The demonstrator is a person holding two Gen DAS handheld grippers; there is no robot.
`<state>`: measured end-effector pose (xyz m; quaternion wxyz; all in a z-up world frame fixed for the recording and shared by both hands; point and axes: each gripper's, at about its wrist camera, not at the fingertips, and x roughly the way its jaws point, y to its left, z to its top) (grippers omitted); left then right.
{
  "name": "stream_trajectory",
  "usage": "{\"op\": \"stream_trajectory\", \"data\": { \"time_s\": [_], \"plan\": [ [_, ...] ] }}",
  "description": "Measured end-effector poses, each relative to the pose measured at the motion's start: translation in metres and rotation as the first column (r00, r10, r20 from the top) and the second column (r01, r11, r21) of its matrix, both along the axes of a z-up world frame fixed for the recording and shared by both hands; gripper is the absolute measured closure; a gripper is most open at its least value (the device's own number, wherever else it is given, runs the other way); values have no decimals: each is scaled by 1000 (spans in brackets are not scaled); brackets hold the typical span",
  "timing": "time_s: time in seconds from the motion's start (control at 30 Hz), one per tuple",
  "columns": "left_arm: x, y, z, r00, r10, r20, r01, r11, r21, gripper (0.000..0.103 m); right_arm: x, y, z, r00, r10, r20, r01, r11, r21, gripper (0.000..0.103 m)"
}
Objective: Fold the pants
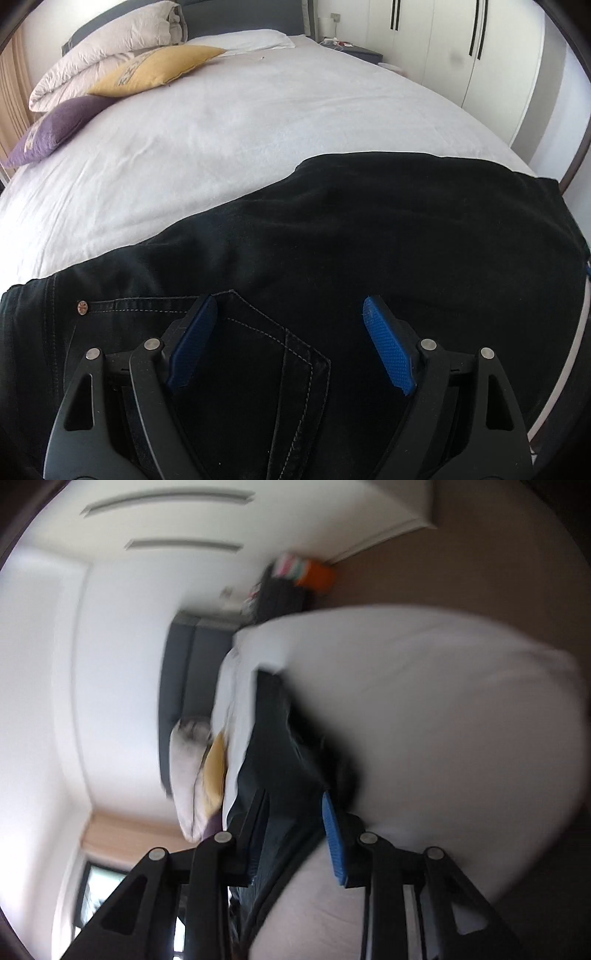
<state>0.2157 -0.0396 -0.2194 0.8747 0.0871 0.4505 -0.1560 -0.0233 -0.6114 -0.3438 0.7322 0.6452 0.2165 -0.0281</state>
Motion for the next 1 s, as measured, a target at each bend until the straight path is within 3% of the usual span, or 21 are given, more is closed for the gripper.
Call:
{"op": "stream_trajectory", "data": {
  "time_s": [0.07, 0.13, 0.23, 0.4, 0.73, 1.0],
  "plan": [
    [-12, 1, 7, 1000, 5, 3, -5, 1000, -4, 21, -17, -3, 16, 997, -60, -58, 57, 997, -55, 42],
    [-16, 4, 7, 1000, 11, 5, -11, 1000, -8, 21, -33, -10, 23, 996, -84, -31, 84, 996, -28, 31],
    [-19, 4, 9, 1000, 16, 5, -16, 1000, -9, 21, -27, -2, 27, 999, -48, 0, 48, 999, 9, 24],
    [-22, 5, 11, 1000, 18, 2, -18, 1000, -10, 21, -6, 13, 9, 1000, 17, -15, -16, 999, 50, 24],
    [-24, 8, 11, 1000, 19, 5, -19, 1000, -13, 21, 26, 7, 2, 998, -48, 26, 45, 994, 101, 24],
    [-24, 7, 10, 1000, 22, 7, -22, 1000, -14, 21, 36, 9, 9, 992, -109, -70, 116, 987, 108, 24]
  ]
}}
